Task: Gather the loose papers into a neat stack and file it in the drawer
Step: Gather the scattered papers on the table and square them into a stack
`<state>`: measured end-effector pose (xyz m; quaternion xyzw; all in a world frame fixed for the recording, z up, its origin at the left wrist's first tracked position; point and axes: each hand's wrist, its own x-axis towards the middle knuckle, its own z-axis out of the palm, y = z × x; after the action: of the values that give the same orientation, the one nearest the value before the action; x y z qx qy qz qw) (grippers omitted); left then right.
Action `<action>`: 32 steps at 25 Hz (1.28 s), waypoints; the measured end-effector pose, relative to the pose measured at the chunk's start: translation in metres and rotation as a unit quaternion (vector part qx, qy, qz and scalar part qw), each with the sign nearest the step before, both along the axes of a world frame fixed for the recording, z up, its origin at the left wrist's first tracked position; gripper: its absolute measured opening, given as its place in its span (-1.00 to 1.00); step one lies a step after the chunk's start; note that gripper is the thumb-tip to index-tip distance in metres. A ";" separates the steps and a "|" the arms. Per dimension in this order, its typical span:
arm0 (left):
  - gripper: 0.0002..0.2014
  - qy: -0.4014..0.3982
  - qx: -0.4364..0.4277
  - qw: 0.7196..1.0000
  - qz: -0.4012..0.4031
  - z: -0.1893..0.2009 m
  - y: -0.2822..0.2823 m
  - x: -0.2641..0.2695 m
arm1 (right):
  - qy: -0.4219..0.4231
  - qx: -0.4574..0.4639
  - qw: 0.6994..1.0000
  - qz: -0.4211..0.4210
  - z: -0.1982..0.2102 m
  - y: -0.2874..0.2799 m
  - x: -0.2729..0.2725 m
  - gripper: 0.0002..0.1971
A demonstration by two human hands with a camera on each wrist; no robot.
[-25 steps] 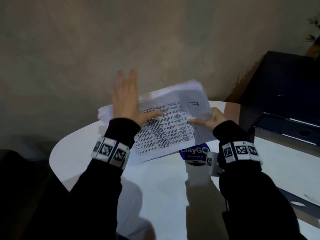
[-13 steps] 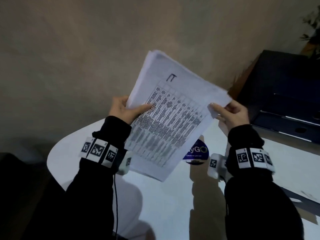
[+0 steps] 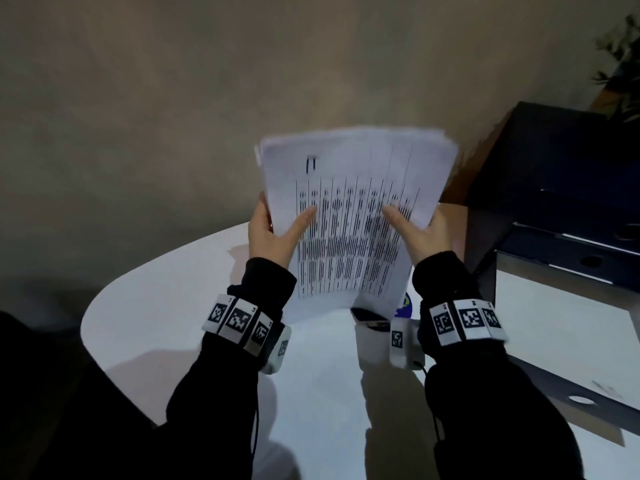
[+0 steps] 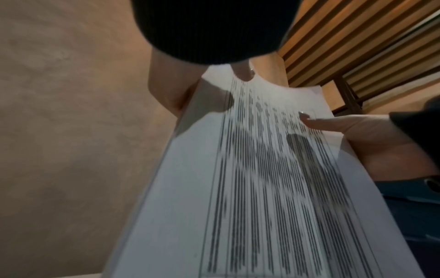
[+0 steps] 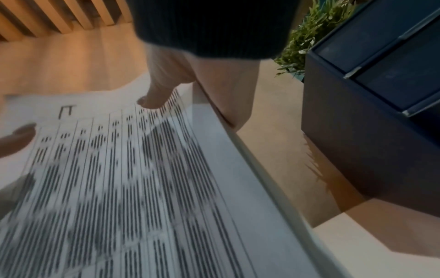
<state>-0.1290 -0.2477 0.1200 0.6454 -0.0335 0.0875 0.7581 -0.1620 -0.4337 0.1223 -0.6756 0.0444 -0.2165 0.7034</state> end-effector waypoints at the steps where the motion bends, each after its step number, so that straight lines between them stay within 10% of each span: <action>1: -0.44 0.006 0.006 1.000 -0.005 0.000 0.000 0.002 | 0.012 -0.003 1.000 0.006 -0.003 0.001 0.000 -0.73; 7: -0.61 -0.075 -0.033 0.997 0.006 0.023 0.000 0.008 | -0.080 -0.016 0.994 -0.079 0.015 0.003 -0.001 -0.39; 11: -0.74 -0.134 0.014 0.988 0.073 0.045 -0.006 0.011 | -0.143 -0.335 0.918 -0.157 0.046 0.004 -0.003 -0.50; 14: -0.77 -0.165 0.070 0.975 0.128 0.050 -0.010 0.014 | -0.134 -0.409 0.885 -0.179 0.051 -0.001 -0.004 -0.64; 19: -0.93 -0.181 0.089 0.961 0.188 0.059 -0.014 0.012 | -0.161 -0.391 0.884 -0.197 0.050 -0.003 -0.002 -0.71; 25: -0.46 -0.192 0.012 0.980 0.059 0.050 0.001 0.018 | -0.133 -0.198 0.954 -0.181 0.050 -0.011 -0.002 -0.57; 28: -0.02 -0.065 0.021 0.997 -0.037 0.030 0.007 0.022 | -0.023 -0.030 0.997 -0.062 0.037 -0.014 0.006 -0.56; 32: -0.10 0.118 0.039 0.991 -0.045 0.004 0.003 0.017 | 0.085 -0.017 0.995 0.046 0.016 -0.003 0.005 -0.86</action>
<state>-0.1116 -0.2451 0.1239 0.6782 0.0236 -0.0252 0.7341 -0.1574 -0.4370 0.1378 -0.7051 0.0692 -0.1263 0.6943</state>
